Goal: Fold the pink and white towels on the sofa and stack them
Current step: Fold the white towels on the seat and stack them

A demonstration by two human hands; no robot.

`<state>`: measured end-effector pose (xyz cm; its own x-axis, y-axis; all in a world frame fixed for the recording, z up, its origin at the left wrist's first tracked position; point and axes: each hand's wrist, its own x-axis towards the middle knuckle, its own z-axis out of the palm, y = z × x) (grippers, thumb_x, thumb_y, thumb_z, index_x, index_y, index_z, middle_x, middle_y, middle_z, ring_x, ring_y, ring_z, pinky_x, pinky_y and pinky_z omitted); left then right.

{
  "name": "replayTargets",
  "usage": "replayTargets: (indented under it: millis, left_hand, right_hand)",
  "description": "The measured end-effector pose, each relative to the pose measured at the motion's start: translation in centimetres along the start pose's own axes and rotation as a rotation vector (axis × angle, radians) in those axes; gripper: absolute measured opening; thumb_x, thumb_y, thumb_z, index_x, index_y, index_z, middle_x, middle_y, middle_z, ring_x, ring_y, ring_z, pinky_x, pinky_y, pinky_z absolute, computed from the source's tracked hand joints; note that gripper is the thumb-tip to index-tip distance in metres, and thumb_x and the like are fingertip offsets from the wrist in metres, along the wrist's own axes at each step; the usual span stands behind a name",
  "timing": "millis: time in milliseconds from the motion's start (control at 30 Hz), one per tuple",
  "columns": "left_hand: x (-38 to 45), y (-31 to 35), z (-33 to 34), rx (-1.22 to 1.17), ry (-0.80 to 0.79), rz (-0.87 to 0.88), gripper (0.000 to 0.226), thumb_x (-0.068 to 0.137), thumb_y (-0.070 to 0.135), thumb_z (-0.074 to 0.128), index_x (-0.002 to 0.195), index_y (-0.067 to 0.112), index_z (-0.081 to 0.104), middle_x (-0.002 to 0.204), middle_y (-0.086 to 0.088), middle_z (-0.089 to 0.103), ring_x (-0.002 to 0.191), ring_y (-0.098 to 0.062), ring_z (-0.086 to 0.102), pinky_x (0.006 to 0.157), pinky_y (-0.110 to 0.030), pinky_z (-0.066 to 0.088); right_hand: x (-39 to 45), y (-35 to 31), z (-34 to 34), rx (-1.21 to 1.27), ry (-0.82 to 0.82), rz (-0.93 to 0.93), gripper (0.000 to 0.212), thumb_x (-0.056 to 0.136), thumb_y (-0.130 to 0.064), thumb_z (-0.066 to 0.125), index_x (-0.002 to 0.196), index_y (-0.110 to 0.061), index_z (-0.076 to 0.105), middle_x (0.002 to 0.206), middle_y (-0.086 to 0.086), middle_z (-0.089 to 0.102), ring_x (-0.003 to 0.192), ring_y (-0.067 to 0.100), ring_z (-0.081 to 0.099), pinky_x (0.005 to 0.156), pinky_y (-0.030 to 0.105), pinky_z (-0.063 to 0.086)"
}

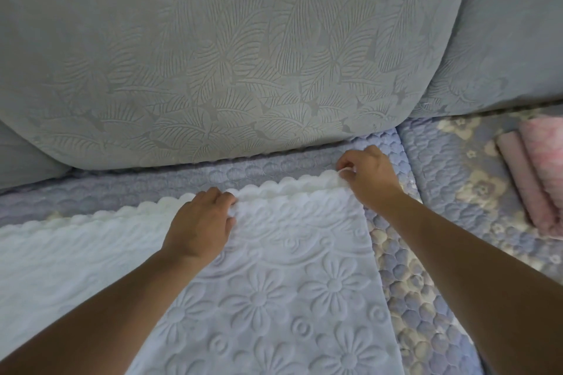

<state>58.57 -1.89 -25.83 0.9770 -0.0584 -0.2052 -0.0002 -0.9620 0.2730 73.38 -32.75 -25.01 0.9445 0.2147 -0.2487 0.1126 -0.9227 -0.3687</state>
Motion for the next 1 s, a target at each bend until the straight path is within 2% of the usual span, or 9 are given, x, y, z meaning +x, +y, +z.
replayTargets:
  millis: [167, 267, 367, 500, 533, 633, 767, 900, 1000]
  left_hand:
    - [-0.8, 0.1, 0.3, -0.009, 0.017, 0.023, 0.029, 0.082, 0.02, 0.073, 0.11, 0.013, 0.064, 0.1, -0.005, 0.061, 0.082, -0.025, 0.06, 0.063, -0.033, 0.05]
    - [-0.7, 0.1, 0.2, 0.001, 0.007, 0.024, 0.031, 0.081, 0.019, 0.075, 0.109, 0.013, 0.065, 0.099, -0.005, 0.062, 0.081, -0.025, 0.061, 0.063, -0.032, 0.049]
    - [-0.5, 0.4, 0.0, 0.01, -0.013, 0.001, 0.031, 0.083, 0.021, 0.072, 0.113, 0.015, 0.064, 0.102, -0.004, 0.061, 0.085, -0.025, 0.061, 0.067, -0.033, 0.05]
    - [-0.5, 0.7, 0.0, 0.009, -0.031, -0.03, 0.031, 0.086, 0.023, 0.069, 0.115, 0.016, 0.063, 0.105, -0.003, 0.06, 0.09, -0.024, 0.06, 0.069, -0.034, 0.049]
    - [-0.5, 0.7, -0.1, 0.007, -0.034, -0.031, 0.03, 0.086, 0.023, 0.068, 0.115, 0.016, 0.063, 0.105, -0.003, 0.06, 0.09, -0.024, 0.06, 0.069, -0.034, 0.049]
    - [-0.5, 0.7, -0.2, 0.008, -0.041, -0.035, 0.03, 0.088, 0.024, 0.067, 0.116, 0.016, 0.063, 0.105, -0.003, 0.061, 0.091, -0.024, 0.061, 0.069, -0.033, 0.048]
    - [-0.6, 0.8, -0.2, 0.009, -0.046, -0.042, 0.028, 0.089, 0.023, 0.065, 0.115, 0.015, 0.063, 0.105, -0.003, 0.06, 0.091, -0.023, 0.06, 0.07, -0.032, 0.048]
    - [-0.5, 1.0, -0.1, 0.0, -0.056, -0.065, 0.029, 0.092, 0.024, 0.06, 0.12, 0.016, 0.061, 0.11, -0.001, 0.059, 0.097, -0.022, 0.059, 0.073, -0.031, 0.048]
    - [-0.4, 1.2, -0.1, -0.01, -0.055, -0.084, 0.031, 0.093, 0.024, 0.058, 0.123, 0.018, 0.058, 0.114, 0.0, 0.057, 0.1, -0.021, 0.057, 0.074, -0.03, 0.045]
  right_hand:
    - [-1.7, 0.0, 1.6, -0.149, 0.271, -0.375, 0.031, 0.074, 0.015, 0.067, 0.093, -0.01, 0.071, 0.083, 0.004, 0.061, 0.081, 0.026, 0.048, 0.071, 0.035, 0.039]
    - [-3.5, 0.8, 1.4, -0.303, 0.311, -0.543, 0.024, 0.078, 0.013, 0.065, 0.093, -0.006, 0.069, 0.086, 0.008, 0.058, 0.079, 0.027, 0.048, 0.073, 0.034, 0.035]
    - [-4.5, 1.7, 0.6, -0.386, 0.255, -0.638, 0.023, 0.078, 0.012, 0.065, 0.09, -0.008, 0.065, 0.083, 0.006, 0.059, 0.068, 0.025, 0.05, 0.066, 0.035, 0.041]
    - [-3.8, 1.3, 0.3, -0.29, 0.06, -0.49, 0.017, 0.086, -0.002, 0.066, 0.099, -0.013, 0.062, 0.083, 0.0, 0.062, 0.053, 0.025, 0.054, 0.049, 0.034, 0.048]
    - [-3.4, 0.9, 0.1, -0.253, 0.021, -0.422, 0.008, 0.094, -0.013, 0.061, 0.101, -0.015, 0.06, 0.088, -0.001, 0.063, 0.06, 0.026, 0.058, 0.053, 0.035, 0.051]
    - [-1.8, -0.2, -0.2, -0.183, -0.057, -0.21, 0.015, 0.102, -0.029, 0.049, 0.101, -0.019, 0.059, 0.092, -0.002, 0.063, 0.079, 0.025, 0.061, 0.066, 0.036, 0.049]
    - [-1.2, -1.6, 0.6, -0.17, -0.06, -0.074, 0.008, 0.098, -0.022, 0.055, 0.101, -0.02, 0.061, 0.097, 0.0, 0.063, 0.082, 0.025, 0.059, 0.066, 0.033, 0.046]
    - [-0.9, -2.3, 1.0, -0.094, -0.084, 0.042, 0.022, 0.091, -0.005, 0.052, 0.101, -0.019, 0.065, 0.101, -0.001, 0.056, 0.086, 0.023, 0.058, 0.066, 0.03, 0.041]
    - [-0.6, -2.9, 0.7, -0.044, -0.157, 0.091, 0.022, 0.09, -0.029, 0.06, 0.111, -0.022, 0.064, 0.105, -0.004, 0.047, 0.099, 0.024, 0.058, 0.077, 0.034, 0.049]
